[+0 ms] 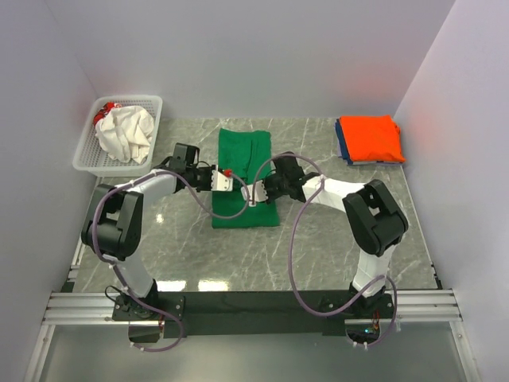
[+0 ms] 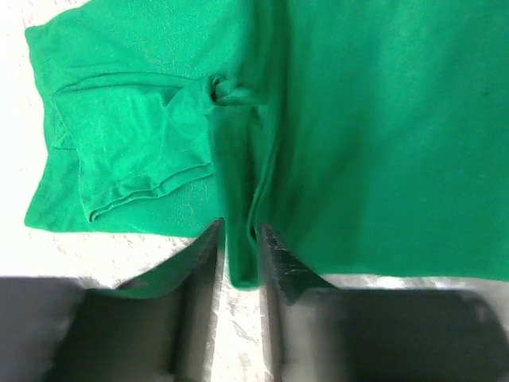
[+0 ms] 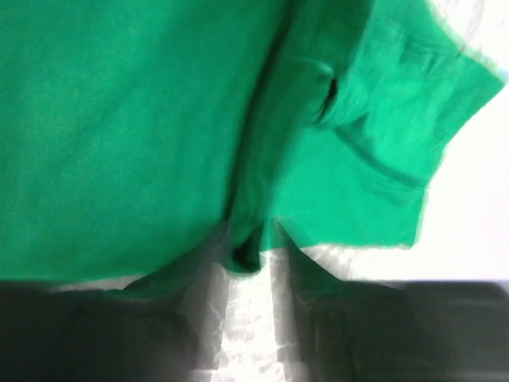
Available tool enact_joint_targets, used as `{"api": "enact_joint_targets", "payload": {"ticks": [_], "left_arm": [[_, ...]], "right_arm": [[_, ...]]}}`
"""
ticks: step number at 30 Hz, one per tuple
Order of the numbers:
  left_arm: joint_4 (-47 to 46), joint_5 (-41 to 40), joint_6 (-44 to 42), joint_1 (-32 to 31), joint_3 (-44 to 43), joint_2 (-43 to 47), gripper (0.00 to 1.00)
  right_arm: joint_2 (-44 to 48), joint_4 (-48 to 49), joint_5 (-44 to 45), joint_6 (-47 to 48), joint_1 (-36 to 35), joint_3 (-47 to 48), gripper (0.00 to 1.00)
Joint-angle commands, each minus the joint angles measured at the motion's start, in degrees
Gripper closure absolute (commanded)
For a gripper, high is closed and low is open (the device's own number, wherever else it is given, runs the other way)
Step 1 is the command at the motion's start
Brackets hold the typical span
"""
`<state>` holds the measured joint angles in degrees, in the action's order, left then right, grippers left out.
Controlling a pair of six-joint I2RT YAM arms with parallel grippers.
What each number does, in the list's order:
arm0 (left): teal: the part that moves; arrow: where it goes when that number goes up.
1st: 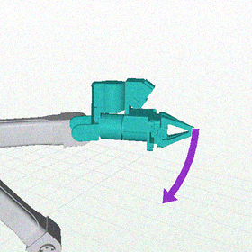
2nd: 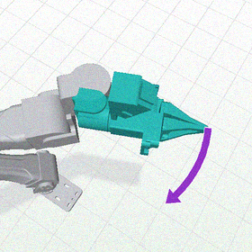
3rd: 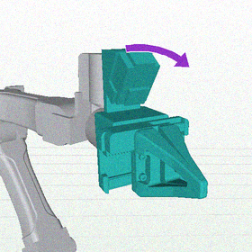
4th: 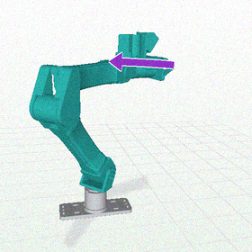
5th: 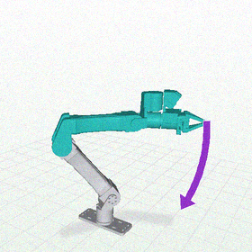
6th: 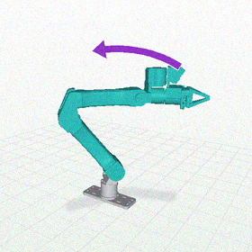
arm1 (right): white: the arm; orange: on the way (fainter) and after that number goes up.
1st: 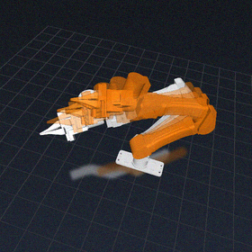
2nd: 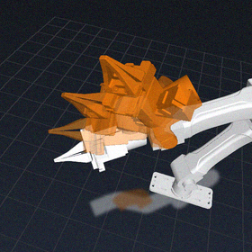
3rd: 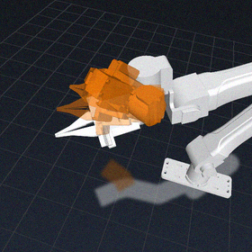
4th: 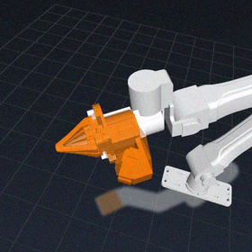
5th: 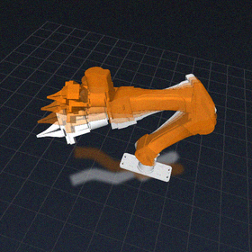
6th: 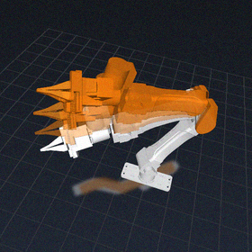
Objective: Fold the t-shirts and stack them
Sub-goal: Fold the tshirt
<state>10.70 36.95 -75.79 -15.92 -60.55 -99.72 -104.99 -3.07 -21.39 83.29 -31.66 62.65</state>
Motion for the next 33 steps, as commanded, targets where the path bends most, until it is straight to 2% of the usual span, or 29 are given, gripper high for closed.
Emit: {"api": "enact_joint_targets", "payload": {"ticks": [1,2,3,7,8,12,16,19,23,27,33], "left_arm": [[-2.4,0.4,3.5,1.0,-4.1,-1.1,0.6],[-1.3,0.5,5.1,1.3,-5.3,-1.3,0.57],[-0.3,0.8,7.7,1.9,-7.3,-1.4,0.55],[2.8,3.5,15.1,6.1,-8.5,2.1,0.52],[5.3,5.0,16.0,6.7,-8.3,3.1,0.52],[12.0,7.2,14.7,7.2,-1.6,9.4,0.55],[10.7,5.8,15.0,3.5,8.6,18.3,0.54],[7.9,2.9,13.7,-0.4,18.0,23.0,0.53],[3.9,-0.8,12.4,-5.0,23.2,25.5,0.5],[0.1,-3.4,13.7,-7.1,23.7,24.1,0.49],[-0.9,-4.2,12.3,-7.7,22.7,20.4,0.48]], "right_arm": [[0.8,4.5,2.4,-1.4,0.1,0.0,0.31],[2.3,6.1,3.0,-2.2,0.0,-0.8,0.25],[3.4,7.1,4.1,-2.9,0.1,-2.7,0.23],[10.1,5.2,4.9,-6.3,0.2,-5.5,0.22],[13.1,2.0,4.5,-7.3,0.2,-5.9,0.22],[20.0,-7.5,-0.8,-10.2,-0.4,-8.2,0.26],[25.1,-11.0,-4.5,-11.8,-3.1,-13.2,0.33],[25.7,-9.2,-3.5,-11.1,-5.5,-18.6,0.4],[23.3,-6.9,-2.1,-11.0,-7.2,-20.2,0.42],[20.1,-3.4,0.4,-11.0,-7.4,-20.5,0.41],[17.8,-3.9,0.2,-9.6,-8.0,-20.0,0.42]]}}
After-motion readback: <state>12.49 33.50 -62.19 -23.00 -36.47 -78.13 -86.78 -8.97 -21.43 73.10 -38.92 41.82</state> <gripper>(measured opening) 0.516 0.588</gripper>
